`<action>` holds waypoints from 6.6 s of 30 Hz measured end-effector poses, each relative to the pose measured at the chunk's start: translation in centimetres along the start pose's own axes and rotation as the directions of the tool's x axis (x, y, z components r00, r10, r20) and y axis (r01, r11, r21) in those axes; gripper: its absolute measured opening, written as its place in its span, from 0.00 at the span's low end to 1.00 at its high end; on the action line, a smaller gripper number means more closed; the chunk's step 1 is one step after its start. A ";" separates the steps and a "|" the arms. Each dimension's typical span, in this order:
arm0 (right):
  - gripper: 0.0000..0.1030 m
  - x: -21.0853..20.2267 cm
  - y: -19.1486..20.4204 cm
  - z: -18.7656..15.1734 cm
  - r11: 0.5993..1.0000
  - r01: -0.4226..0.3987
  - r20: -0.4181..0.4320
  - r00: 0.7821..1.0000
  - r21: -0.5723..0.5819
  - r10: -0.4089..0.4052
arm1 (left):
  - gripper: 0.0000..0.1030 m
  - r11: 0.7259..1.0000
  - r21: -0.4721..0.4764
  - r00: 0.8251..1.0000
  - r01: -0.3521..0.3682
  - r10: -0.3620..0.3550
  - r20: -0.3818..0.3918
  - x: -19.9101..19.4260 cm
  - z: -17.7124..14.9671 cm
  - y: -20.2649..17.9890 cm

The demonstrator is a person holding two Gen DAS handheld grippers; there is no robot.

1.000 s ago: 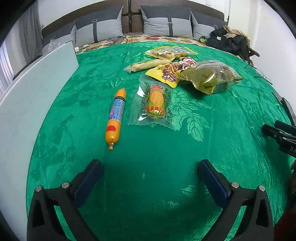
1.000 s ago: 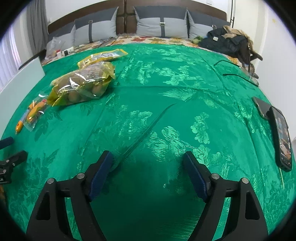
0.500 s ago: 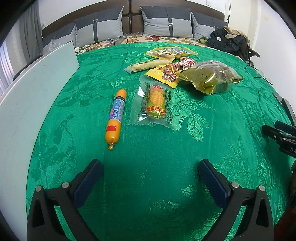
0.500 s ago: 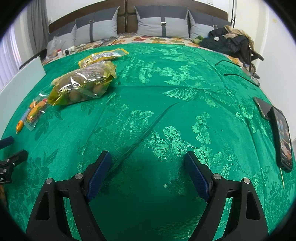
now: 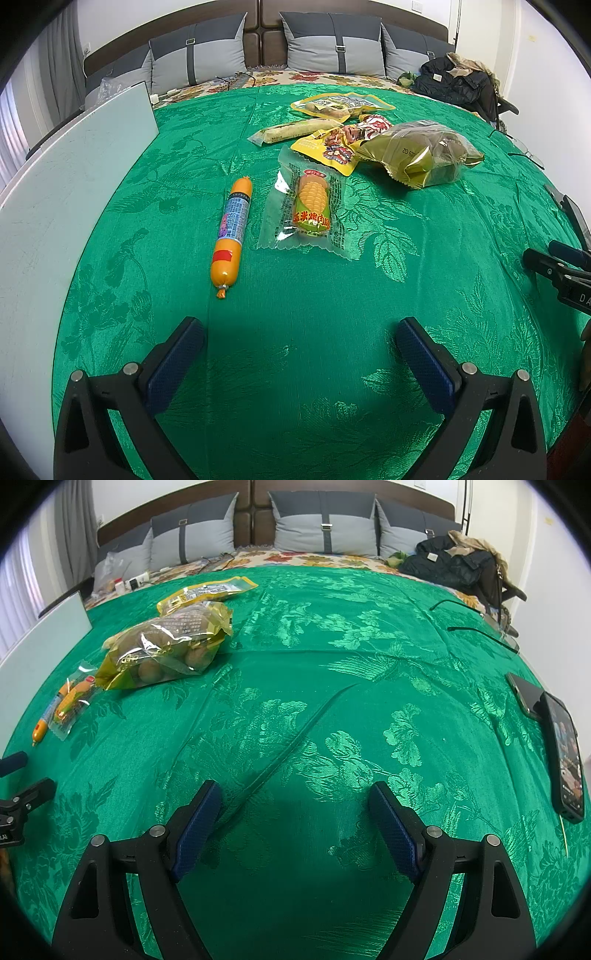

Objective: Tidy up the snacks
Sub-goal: 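Move both open grippers back over the snack pile, then grasp the orange sausage stick with the left gripper, then grasp the corn-cob packet with the right gripper while the left holds the sausage, then carry the sausage and corn packet over the white box and open both grippers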

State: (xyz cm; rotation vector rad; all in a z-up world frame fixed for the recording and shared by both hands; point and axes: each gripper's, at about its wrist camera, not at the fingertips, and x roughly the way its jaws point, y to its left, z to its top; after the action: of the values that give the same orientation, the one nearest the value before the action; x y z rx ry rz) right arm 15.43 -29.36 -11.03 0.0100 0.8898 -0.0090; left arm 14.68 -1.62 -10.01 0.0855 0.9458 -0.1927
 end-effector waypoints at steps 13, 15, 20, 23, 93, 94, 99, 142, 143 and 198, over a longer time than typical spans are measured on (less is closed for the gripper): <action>0.83 0.0 0.0 0.0 1.000 0.000 0.000 1.000 0.000 0.000 | 1.00 1.000 -0.004 0.998 -0.002 0.002 -0.060 -0.7 -0.4 0.7; 0.83 0.0 0.0 0.0 1.000 0.000 0.000 1.000 0.000 0.000 | 1.00 1.000 -0.026 0.998 0.007 -0.009 -0.065 -1.6 -0.6 1.4; 0.83 0.0 0.0 0.0 1.000 0.000 0.000 1.000 0.000 0.000 | 1.00 0.992 -0.110 0.998 0.053 -0.055 -0.015 -3.8 0.7 4.2; 0.83 0.0 0.0 0.0 1.000 0.000 0.000 1.000 0.001 0.000 | 0.97 0.988 -0.146 0.998 0.055 -0.058 -0.017 -3.4 2.6 5.4; 0.51 3.6 15.9 9.3 0.883 -0.455 -0.223 0.854 0.118 0.470 | 1.00 0.996 -0.071 0.998 -0.057 0.057 -0.004 3.2 4.3 8.8; 0.52 4.6 17.2 9.9 0.889 -0.447 -0.265 0.849 0.105 0.458 | 1.00 0.996 -0.071 0.998 -0.057 0.057 -0.004 3.2 4.3 8.8; 0.51 7.0 21.4 10.8 0.932 -0.363 -0.373 0.868 -0.027 0.327 | 1.00 0.996 -0.071 0.998 -0.056 0.056 -0.004 3.2 4.3 8.8; 0.13 0.6 5.3 2.4 0.912 -0.387 -0.171 0.897 0.138 0.407 | 0.35 1.000 -0.004 0.999 -0.005 0.005 -0.043 1.4 4.0 6.2; 0.13 0.6 4.6 2.1 0.911 -0.387 -0.179 0.895 0.143 0.408 | 0.17 1.000 -0.002 0.999 -0.002 0.002 -0.049 1.4 4.2 6.0; 0.65 -12.7 41.2 9.5 0.694 -0.675 -0.175 0.736 -0.251 0.653 | 0.81 0.776 -0.612 0.954 -0.151 0.276 0.115 -19.6 -6.3 35.5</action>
State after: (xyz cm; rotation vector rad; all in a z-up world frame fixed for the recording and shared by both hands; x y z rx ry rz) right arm 15.27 11.75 5.00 0.0508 0.9107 0.8253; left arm 5.68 36.61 1.81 -0.4079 0.7502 0.3167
